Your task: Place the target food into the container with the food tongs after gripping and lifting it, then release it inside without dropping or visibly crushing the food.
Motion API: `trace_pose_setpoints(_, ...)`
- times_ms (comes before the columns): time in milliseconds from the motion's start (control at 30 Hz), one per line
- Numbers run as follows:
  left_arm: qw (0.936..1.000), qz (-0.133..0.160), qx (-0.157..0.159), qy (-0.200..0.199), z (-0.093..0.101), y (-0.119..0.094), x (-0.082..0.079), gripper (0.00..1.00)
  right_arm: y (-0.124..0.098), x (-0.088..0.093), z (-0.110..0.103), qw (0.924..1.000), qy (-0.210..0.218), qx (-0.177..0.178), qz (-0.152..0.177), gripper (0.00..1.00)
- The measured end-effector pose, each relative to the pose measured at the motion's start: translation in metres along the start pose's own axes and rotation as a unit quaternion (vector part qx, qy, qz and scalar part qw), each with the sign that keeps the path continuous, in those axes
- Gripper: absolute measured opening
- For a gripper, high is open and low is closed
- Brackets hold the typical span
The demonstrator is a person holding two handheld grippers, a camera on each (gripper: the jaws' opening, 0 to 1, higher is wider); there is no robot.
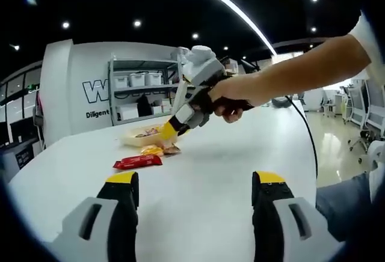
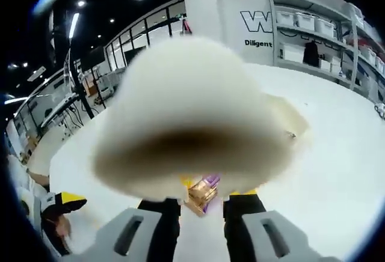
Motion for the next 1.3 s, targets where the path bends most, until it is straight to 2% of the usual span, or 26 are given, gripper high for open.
trace_pose_setpoints(67, 1.0, 0.001, 0.002, -0.001, 0.001, 0.0, 0.0, 0.75, -0.001, 0.001, 0.003, 0.9999, 0.01, 0.002, -0.005, 0.21)
trace_pose_setpoints(233, 1.0, -0.001, 0.003, 0.001, 0.001, 0.0, 0.0, 0.75, -0.005, 0.003, 0.009, 0.9998, 0.005, 0.014, -0.015, 0.2)
trace_pose_setpoints(433, 1.0, 0.0, 0.008, 0.004, 0.004, 0.0, 0.0, 0.74, -0.015, 0.006, 0.026, 0.9991, 0.007, 0.028, -0.031, 0.21)
trace_pose_setpoints(533, 1.0, 0.002, 0.009, 0.002, 0.003, 0.0, 0.0, 0.74, -0.02, -0.004, 0.034, 0.9992, 0.006, 0.037, -0.013, 0.21)
trace_pose_setpoints(633, 0.9999, 0.004, 0.009, 0.001, 0.002, 0.001, 0.0, 0.74, -0.018, -0.014, 0.034, 0.9986, 0.036, 0.037, 0.011, 0.21)
trace_pose_setpoints(700, 1.0, 0.002, 0.009, 0.002, 0.002, 0.001, 0.0, 0.74, -0.014, -0.015, 0.029, 0.9989, 0.028, 0.037, 0.011, 0.21)
trace_pose_setpoints(767, 1.0, 0.002, 0.008, 0.002, 0.002, 0.001, 0.0, 0.73, -0.01, -0.014, 0.026, 0.9989, 0.0, 0.046, 0.011, 0.21)
trace_pose_setpoints(867, 1.0, 0.0, 0.007, 0.004, 0.002, 0.001, 0.0, 0.73, -0.004, -0.009, 0.015, 0.9992, 0.005, 0.04, 0.009, 0.21)
trace_pose_setpoints(933, 1.0, 0.001, 0.005, 0.005, 0.002, 0.001, 0.0, 0.73, -0.003, -0.009, 0.01, 0.9983, -0.041, 0.041, 0.009, 0.21)
trace_pose_setpoints(1000, 1.0, 0.002, 0.006, 0.003, 0.002, 0.001, 0.0, 0.73, -0.002, -0.006, 0.006, 0.9969, -0.069, 0.037, -0.005, 0.21)
trace_pose_setpoints(1300, 1.0, 0.003, 0.008, 0.003, 0.004, 0.0, -0.001, 0.72, -0.013, 0.008, 0.005, 0.996, -0.081, 0.033, -0.018, 0.21)
Point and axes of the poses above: the point that each gripper's makers call its tool centre point, and the gripper's own axes: y roughly forward along the fingers, z roughly to its right, x roughly out of its underside, the point moved 5 cm from there along -y, roughly backward along the fingers, and after that the axes turned 7 degrees about z, right-handed, at the moved point
